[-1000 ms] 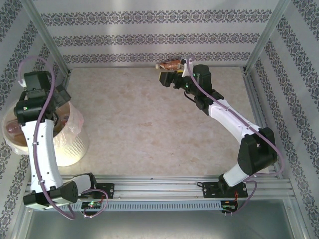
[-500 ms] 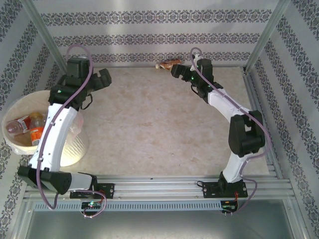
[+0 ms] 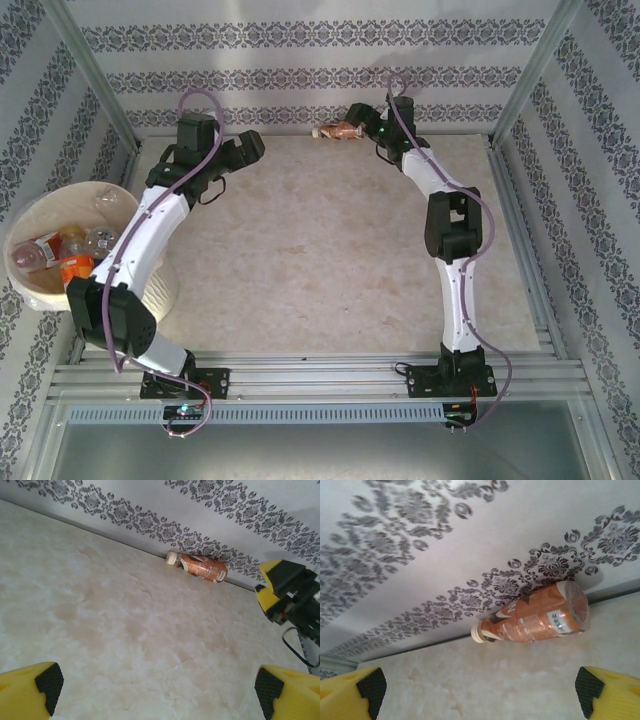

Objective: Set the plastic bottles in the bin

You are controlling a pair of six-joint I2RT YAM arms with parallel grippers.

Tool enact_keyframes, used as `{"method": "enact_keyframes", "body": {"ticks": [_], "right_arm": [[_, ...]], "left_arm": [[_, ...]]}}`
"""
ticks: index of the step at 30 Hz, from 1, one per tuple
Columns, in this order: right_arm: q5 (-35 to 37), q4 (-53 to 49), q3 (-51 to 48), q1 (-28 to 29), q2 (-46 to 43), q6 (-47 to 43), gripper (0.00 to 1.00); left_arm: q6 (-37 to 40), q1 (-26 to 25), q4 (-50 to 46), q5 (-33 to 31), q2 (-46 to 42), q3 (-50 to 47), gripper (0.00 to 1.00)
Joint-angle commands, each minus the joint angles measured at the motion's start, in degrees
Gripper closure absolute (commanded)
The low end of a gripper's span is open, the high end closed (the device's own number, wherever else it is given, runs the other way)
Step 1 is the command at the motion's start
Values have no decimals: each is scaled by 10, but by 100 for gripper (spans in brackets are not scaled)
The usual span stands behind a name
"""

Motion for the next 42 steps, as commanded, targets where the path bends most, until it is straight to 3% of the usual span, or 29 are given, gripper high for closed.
{"method": "enact_keyframes", "body": {"ticks": [1, 6, 12, 22, 29, 36, 42], "right_arm": [[-27, -77, 129, -8, 77, 44, 2], [-28, -107, 263, -22, 168, 62, 2], [-105, -26, 286, -39, 217, 105, 2], [-85, 52, 370, -33, 302, 131, 2], [-73, 84, 379, -7, 316, 105, 2], [-126, 61, 376, 14, 294, 81, 3], [-164, 49, 358, 39, 275, 89, 3]], "left_arm": [[-17, -5, 37, 17, 11, -3, 0], [-16, -5, 46, 4, 32, -12, 0], [-30, -5, 66, 33, 80, -5, 0], [-49, -5, 125, 71, 176, 10, 0], [-52, -5, 178, 49, 269, 42, 0], [-96, 5, 217, 63, 347, 101, 0], [-123, 13, 241, 49, 365, 112, 0]]}}
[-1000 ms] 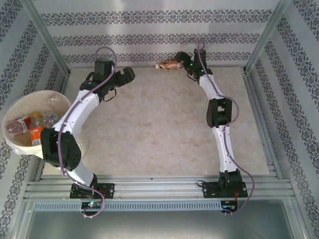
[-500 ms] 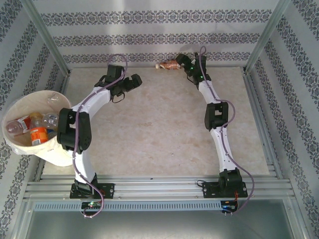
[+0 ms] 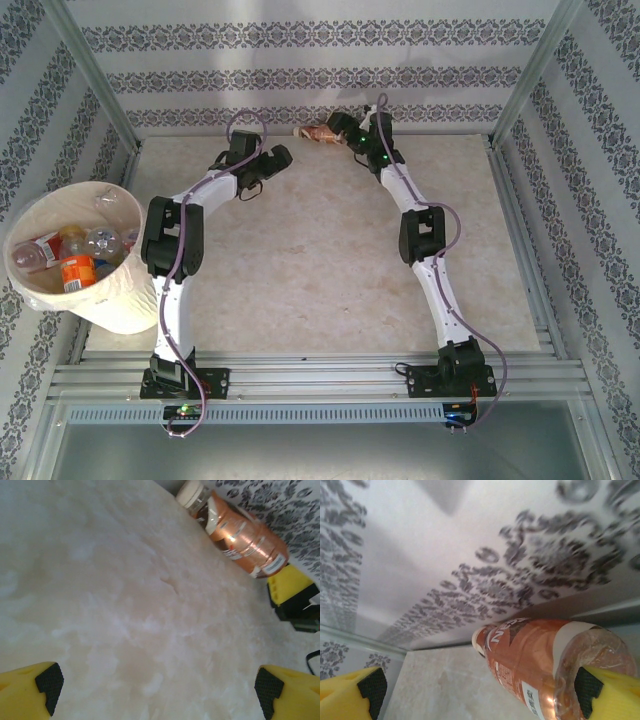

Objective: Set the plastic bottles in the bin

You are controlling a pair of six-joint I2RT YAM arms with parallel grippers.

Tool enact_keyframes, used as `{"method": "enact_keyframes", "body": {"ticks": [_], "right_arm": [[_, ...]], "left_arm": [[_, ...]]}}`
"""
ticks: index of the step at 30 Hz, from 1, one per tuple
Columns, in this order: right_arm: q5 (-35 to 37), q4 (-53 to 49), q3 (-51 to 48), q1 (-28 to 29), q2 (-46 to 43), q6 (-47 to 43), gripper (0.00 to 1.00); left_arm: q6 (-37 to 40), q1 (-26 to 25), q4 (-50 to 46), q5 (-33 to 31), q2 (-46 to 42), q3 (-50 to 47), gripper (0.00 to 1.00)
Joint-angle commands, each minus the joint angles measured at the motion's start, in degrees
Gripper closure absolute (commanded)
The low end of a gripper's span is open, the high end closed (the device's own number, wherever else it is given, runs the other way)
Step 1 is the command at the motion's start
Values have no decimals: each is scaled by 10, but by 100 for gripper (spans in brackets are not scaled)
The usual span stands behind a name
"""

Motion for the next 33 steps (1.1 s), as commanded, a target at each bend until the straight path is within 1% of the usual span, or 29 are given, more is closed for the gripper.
{"method": "enact_keyframes", "body": {"ticks": [1, 4, 9, 15, 17, 19, 21, 22, 24, 26, 27, 30, 33], "right_arm": [[-39, -5, -3, 17, -34, -6, 3], [-55, -12, -13, 30, -46, -5, 3], [-86, -13, -61, 51, -82, -10, 5], [-140, -32, -72, 78, -109, -30, 6], [-109, -50, -105, 80, -136, -49, 6], [-24, -76, -166, 84, -177, -88, 5], [66, -109, -194, 91, -200, -126, 3], [96, -125, -192, 94, -198, -139, 3], [133, -166, -161, 96, -179, -142, 3], [139, -198, -122, 96, -152, -125, 3], [131, -199, -111, 95, -143, -111, 2], [73, -135, -112, 95, -124, -60, 2], [60, -102, -118, 96, -120, -29, 2]], "left_arm": [[-27, 11, 44, -13, 4, 17, 0], [-37, 19, 50, -13, 6, 17, 0], [-55, 30, 71, -14, 12, 19, 0], [-70, 32, 72, -16, 17, 31, 0], [-69, 32, 57, -14, 24, 42, 0], [-66, 32, 46, -14, 33, 52, 0], [-67, 33, 46, -15, 39, 53, 0], [-68, 33, 46, -15, 43, 57, 0], [-68, 35, 38, -7, 59, 77, 0], [-60, 35, 18, 8, 85, 112, 0], [-58, 35, 1, 15, 100, 135, 0], [-51, 34, -53, 11, 133, 187, 0], [-24, 32, -107, 0, 158, 233, 0]]}}
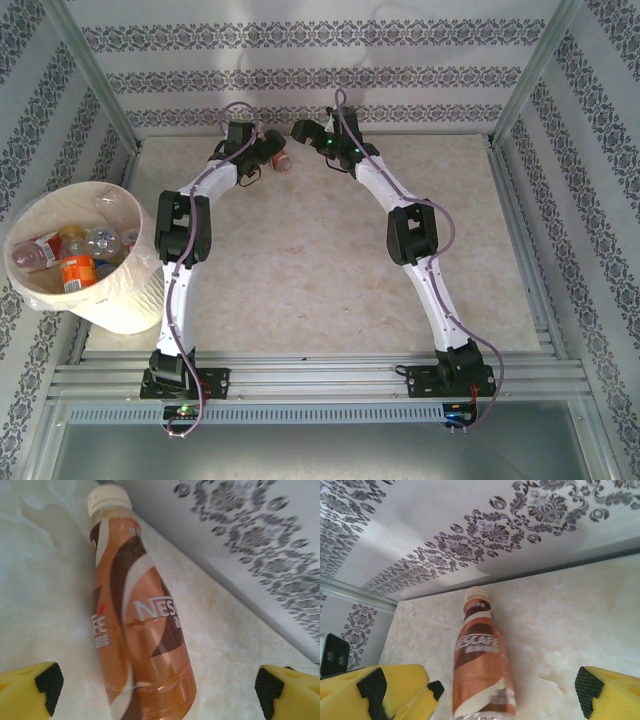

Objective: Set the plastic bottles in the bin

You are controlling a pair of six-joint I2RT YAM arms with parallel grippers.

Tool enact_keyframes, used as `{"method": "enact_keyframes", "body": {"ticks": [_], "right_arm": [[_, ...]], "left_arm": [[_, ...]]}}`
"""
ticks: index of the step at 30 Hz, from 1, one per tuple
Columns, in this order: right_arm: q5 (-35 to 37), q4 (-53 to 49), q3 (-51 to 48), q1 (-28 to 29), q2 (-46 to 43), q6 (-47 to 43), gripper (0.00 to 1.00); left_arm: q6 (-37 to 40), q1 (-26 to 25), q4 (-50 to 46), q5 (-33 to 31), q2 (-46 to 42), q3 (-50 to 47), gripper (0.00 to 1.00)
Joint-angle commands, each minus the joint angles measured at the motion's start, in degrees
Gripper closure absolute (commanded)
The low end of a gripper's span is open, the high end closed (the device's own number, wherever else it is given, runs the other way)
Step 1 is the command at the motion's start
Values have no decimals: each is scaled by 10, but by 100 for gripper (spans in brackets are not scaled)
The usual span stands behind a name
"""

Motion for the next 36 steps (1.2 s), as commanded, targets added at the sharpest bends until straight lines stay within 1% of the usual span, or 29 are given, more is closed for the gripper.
{"method": "enact_keyframes", "body": {"ticks": [1, 4, 7, 10, 13, 16, 17, 21, 23, 26, 28, 30, 32, 36], "right_arm": [[-19, 38, 3, 1, 19, 45, 2], [-25, 56, -15, -2, 12, 61, 2], [-32, 70, -41, -5, -1, 71, 2], [-34, 79, -66, -8, -18, 72, 2], [-39, 88, -82, -10, -31, 73, 2], [-45, 95, -98, -12, -47, 72, 2], [-47, 96, -106, -12, -54, 70, 2], [-52, 118, -160, -13, -99, 63, 2], [-53, 128, -196, -12, -129, 56, 2], [-55, 143, -265, -14, -187, 40, 2], [-53, 154, -325, -15, -237, 24, 2], [-46, 160, -388, -15, -288, 6, 2], [-36, 166, -452, -15, -340, -10, 2], [-19, 167, -568, -14, -439, -48, 2]], "left_arm": [[48, 0, -103, -7, 29, 70, 0], [96, -9, -214, -38, 75, 171, 0], [131, -22, -304, -85, 115, 252, 0], [144, -35, -368, -145, 137, 292, 0], [146, -36, -376, -158, 146, 291, 4], [154, -37, -375, -137, 167, 306, 11], [155, -36, -375, -133, 173, 312, 13], [167, -36, -377, -128, 185, 323, 28], [180, -37, -373, -127, 182, 323, 32], [199, -35, -361, -128, 172, 323, 36], [210, -36, -353, -125, 162, 320, 39], [214, -36, -348, -122, 147, 311, 41], [215, -36, -342, -120, 123, 287, 42], [214, -37, -300, -104, 52, 195, 44]]}}
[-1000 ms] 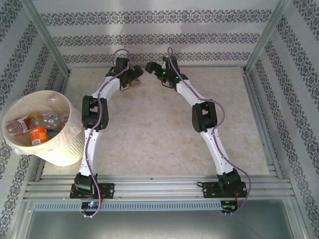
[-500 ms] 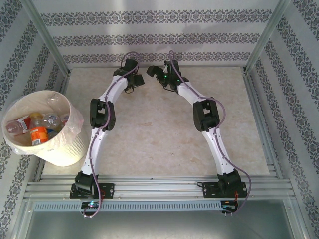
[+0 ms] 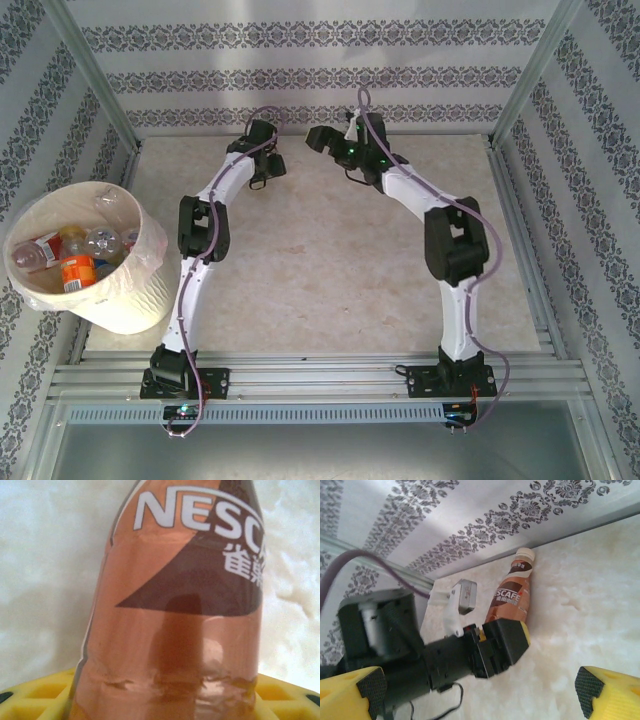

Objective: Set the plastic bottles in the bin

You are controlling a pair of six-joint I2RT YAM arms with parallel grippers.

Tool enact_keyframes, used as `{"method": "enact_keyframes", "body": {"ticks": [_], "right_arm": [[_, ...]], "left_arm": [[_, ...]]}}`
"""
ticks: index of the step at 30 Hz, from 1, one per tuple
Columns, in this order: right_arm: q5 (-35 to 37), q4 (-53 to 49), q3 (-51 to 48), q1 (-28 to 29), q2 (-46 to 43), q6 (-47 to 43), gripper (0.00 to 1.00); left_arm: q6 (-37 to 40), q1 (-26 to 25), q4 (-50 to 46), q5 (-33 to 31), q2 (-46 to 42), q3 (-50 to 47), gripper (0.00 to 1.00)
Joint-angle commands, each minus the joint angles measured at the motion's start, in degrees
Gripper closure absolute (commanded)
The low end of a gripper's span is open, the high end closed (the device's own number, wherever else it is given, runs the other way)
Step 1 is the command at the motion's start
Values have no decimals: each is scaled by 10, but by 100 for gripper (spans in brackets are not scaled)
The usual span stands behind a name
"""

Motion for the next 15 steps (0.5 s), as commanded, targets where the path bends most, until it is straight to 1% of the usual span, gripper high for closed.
{"method": "enact_keyframes", "body": {"ticks": [1, 8, 15], "right_arm": [[24, 12, -76, -5, -81, -59, 2], [78, -6, -187, -2, -201, -105, 2], [107, 35, -247, -3, -271, -125, 2]], "left_arm": [[14, 0, 33, 18, -83, -58, 44], [23, -21, 60, 27, -204, -183, 47], [15, -56, 78, 23, -363, -332, 48]]}}
